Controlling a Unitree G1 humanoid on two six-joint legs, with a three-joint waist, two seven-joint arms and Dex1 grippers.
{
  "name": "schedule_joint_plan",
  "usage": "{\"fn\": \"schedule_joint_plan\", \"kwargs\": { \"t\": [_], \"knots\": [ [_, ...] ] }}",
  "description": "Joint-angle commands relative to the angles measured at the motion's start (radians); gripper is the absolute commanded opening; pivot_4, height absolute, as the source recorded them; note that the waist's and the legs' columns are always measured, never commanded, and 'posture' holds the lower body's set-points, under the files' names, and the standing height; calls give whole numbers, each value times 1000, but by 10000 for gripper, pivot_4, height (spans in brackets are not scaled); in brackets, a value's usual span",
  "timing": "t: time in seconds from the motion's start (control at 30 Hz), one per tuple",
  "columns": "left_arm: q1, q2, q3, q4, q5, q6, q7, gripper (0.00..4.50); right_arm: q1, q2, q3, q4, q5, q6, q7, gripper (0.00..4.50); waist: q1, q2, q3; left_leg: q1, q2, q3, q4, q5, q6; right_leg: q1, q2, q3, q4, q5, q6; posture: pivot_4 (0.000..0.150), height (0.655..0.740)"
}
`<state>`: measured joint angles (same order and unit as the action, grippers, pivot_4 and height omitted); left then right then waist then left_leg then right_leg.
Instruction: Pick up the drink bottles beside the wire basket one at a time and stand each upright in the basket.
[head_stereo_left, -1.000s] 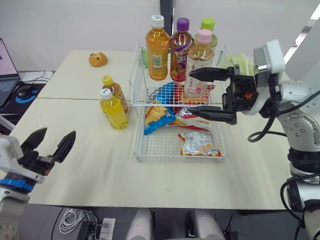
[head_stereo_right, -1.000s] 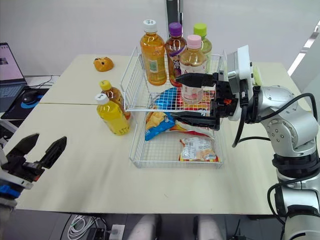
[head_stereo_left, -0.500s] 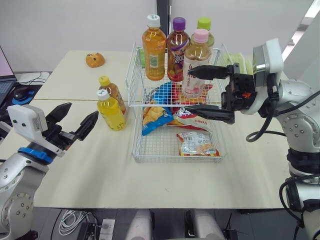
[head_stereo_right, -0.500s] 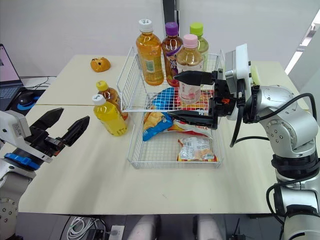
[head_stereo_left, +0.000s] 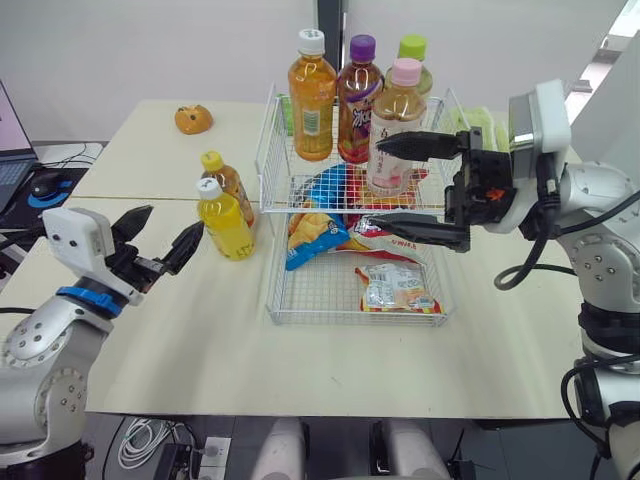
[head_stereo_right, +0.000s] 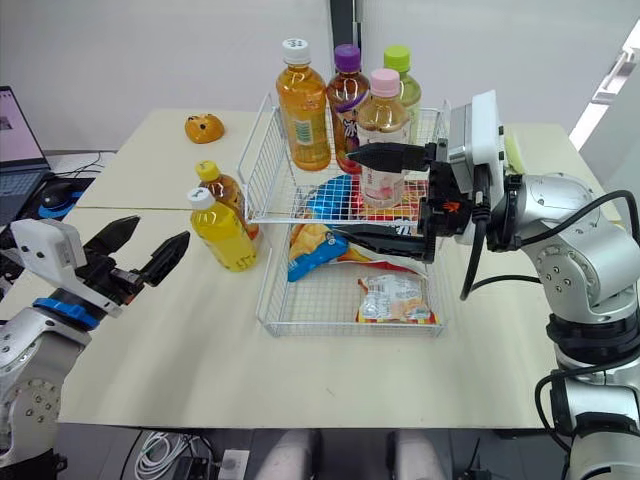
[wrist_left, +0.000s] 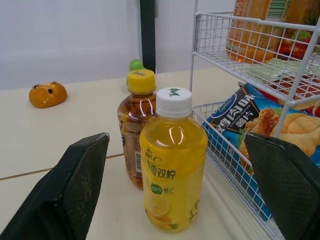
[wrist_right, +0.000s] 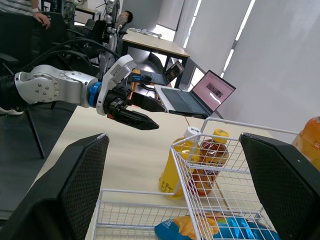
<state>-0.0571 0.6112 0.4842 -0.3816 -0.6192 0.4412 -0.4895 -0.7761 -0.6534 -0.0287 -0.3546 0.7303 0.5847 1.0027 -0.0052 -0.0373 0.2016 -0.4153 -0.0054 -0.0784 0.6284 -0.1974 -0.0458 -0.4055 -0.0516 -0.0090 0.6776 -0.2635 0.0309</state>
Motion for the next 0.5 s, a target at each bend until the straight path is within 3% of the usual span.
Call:
{"fn": "schedule_joint_plan", "kwargs": {
  "t": [0.03,0.5],
  "knots": [
    [-52,-4,-40,38,51,-45,9,44689,-6,-16,-39,-43,19,-2,-12,45000,0,0,0,0,0,0,0,0,0,0,0,0,0,0,0,1500,7400],
    [-257,-50,-152,240,171,-114,28,44689,-8,-15,-41,-58,16,8,-38,45000,-1,0,0,0,-1,0,0,0,0,0,0,0,0,0,0,1500,7400]
  ]
}}
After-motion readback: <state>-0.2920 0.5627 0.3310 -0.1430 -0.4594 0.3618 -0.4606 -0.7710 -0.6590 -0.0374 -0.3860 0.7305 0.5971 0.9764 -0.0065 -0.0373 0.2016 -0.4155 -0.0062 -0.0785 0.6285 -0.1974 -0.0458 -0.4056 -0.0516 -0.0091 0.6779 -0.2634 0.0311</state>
